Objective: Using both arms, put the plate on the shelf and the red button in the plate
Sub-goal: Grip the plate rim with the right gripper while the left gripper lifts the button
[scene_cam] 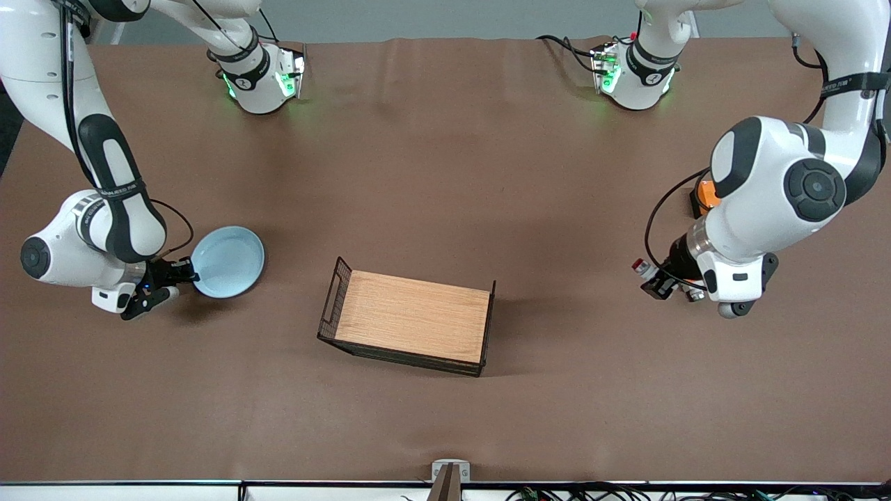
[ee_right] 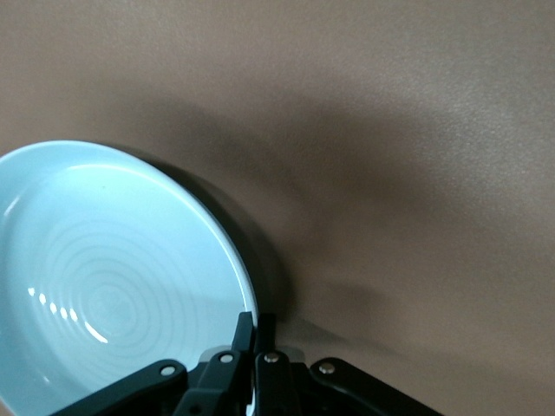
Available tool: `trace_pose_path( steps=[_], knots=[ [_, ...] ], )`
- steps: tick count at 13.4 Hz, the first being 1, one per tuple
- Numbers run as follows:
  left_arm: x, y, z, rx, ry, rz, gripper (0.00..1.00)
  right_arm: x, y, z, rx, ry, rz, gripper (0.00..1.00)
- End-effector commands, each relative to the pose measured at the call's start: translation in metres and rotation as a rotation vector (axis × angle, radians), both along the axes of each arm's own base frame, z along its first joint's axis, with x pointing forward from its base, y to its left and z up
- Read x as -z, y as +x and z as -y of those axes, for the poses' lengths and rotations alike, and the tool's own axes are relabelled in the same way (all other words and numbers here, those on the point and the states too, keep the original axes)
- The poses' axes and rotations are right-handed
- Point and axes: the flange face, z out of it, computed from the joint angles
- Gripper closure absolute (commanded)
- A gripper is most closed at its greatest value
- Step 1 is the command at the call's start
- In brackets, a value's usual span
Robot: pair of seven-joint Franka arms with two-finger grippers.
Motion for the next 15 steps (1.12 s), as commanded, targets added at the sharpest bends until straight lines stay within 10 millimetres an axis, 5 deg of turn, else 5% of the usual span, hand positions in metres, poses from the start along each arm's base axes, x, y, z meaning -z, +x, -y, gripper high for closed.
trace_pose_path(
  steps=[1,9,15],
  knots=[
    [-0.035,-0.005,0.018,-0.084,-0.005,-0.015,1.00,-0.006,-0.003,0.011,0.027,0.063,-0.028,1.00],
    [-0.095,-0.008,0.031,-0.211,-0.006,-0.040,1.00,-0.108,-0.009,0.021,0.154,0.157,-0.210,1.00],
    [-0.107,-0.017,0.035,-0.228,0.013,-0.094,1.00,-0.243,-0.011,-0.036,0.375,0.104,-0.347,1.00]
  ],
)
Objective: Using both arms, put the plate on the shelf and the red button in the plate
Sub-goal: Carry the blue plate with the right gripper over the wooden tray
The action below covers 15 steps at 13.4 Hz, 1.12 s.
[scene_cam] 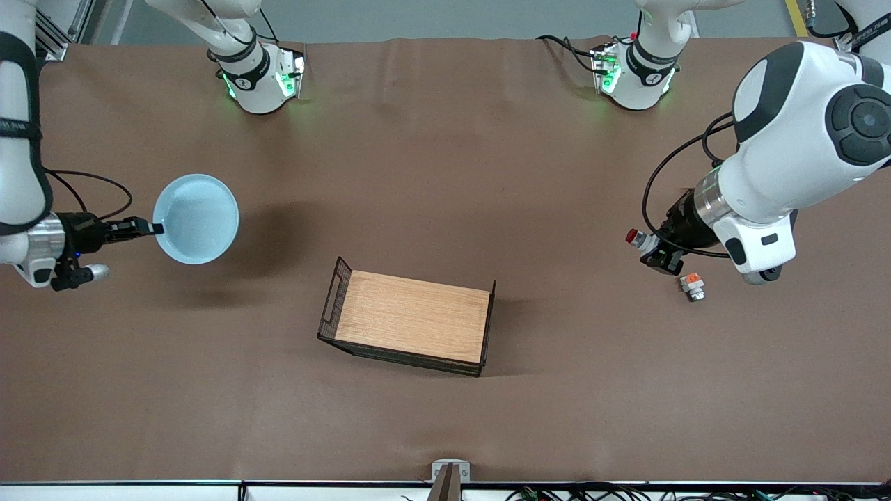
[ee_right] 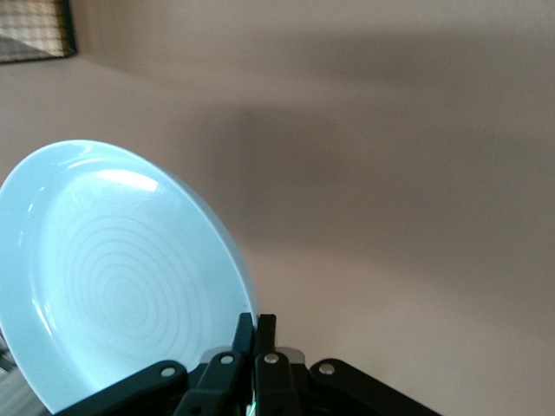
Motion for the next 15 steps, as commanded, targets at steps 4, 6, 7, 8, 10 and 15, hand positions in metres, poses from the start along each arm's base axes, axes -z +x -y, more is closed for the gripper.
trace_pose_path(
  steps=[4,6,7,8,10,15],
  knots=[
    [-0.006,-0.003,0.003,-0.035,0.018,-0.012,1.00,-0.105,-0.019,-0.091,0.263,-0.058,-0.090,1.00],
    [-0.006,-0.004,0.003,-0.033,0.018,-0.014,1.00,-0.128,-0.025,-0.121,0.325,-0.068,-0.101,1.00],
    [-0.006,-0.003,0.003,-0.035,0.018,-0.012,1.00,-0.133,-0.027,-0.132,0.358,-0.076,-0.114,1.00],
    [-0.007,-0.004,0.003,-0.035,0.018,-0.012,1.00,-0.142,-0.029,-0.143,0.395,-0.068,-0.129,1.00],
    [-0.007,-0.005,0.005,-0.033,0.018,-0.012,1.00,-0.150,-0.031,-0.171,0.468,-0.076,-0.165,1.00],
    [-0.007,-0.007,0.012,-0.021,0.019,-0.012,1.00,-0.147,-0.030,-0.290,0.729,-0.166,-0.154,1.00]
  ],
)
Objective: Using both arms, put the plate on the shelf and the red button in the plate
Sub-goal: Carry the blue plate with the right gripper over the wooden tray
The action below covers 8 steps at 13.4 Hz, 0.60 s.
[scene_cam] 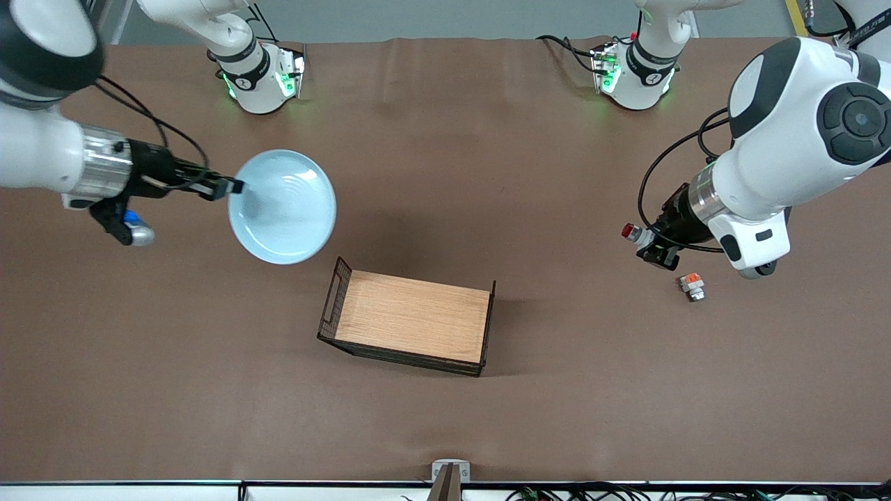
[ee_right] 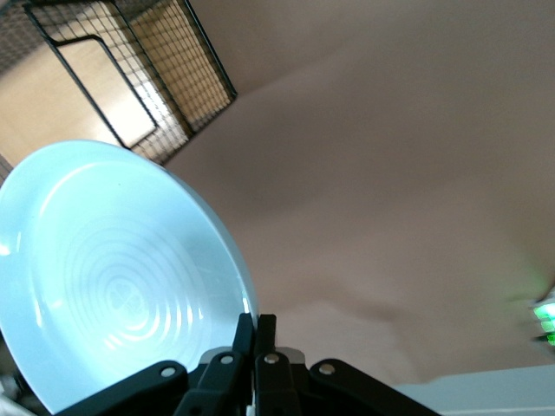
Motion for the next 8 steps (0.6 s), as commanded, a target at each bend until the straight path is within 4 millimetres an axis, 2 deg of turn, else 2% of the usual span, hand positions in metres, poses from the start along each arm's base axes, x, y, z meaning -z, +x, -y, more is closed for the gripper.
trace_pose_path(
  steps=[1,4,8],
  knots=[
    [-0.007,-0.003,0.004,-0.006,0.014,-0.001,1.00,0.007,-0.012,-0.055,0.145,-0.021,-0.004,1.00],
    [-0.007,-0.004,0.008,-0.026,0.015,-0.003,1.00,0.024,-0.023,-0.113,0.269,-0.035,0.024,1.00],
    [-0.013,-0.009,0.026,-0.064,0.011,0.001,1.00,0.055,-0.037,-0.150,0.324,-0.030,0.097,1.00]
  ],
)
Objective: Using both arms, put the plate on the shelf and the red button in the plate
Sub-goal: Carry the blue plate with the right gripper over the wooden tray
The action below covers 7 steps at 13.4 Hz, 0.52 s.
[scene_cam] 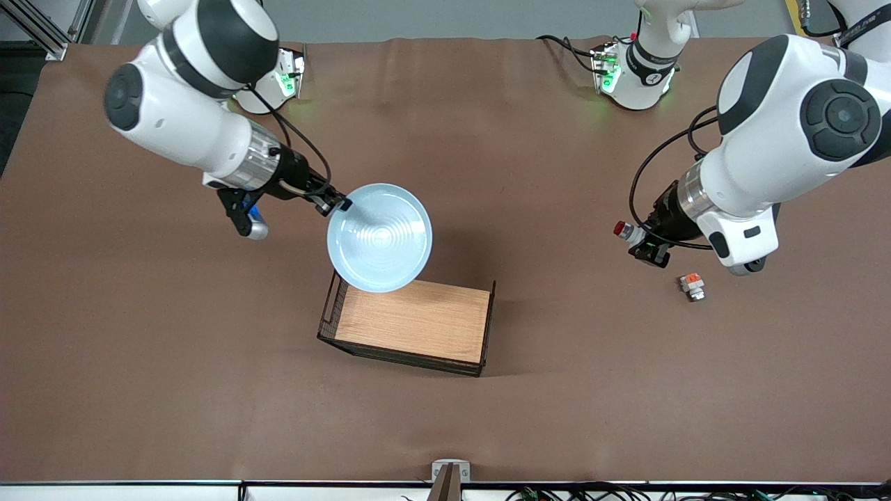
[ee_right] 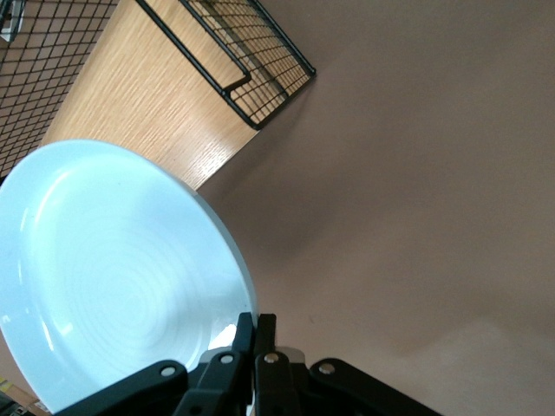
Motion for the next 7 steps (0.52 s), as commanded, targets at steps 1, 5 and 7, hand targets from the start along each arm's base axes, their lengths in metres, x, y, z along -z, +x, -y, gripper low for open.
trace_pose_path(
  steps=[1,5,7],
  knots=[
    [-0.016,-0.002,0.014,-0.046,0.002,0.013,1.00,0.018,-0.013,-0.010,0.041,0.013,0.035,1.00],
    [-0.023,-0.008,0.043,-0.100,-0.012,0.016,1.00,0.044,-0.013,-0.033,0.049,-0.002,0.091,1.00],
    [-0.023,-0.008,0.062,-0.138,-0.025,0.013,1.00,0.064,-0.011,-0.047,0.051,-0.019,0.115,1.00]
  ],
)
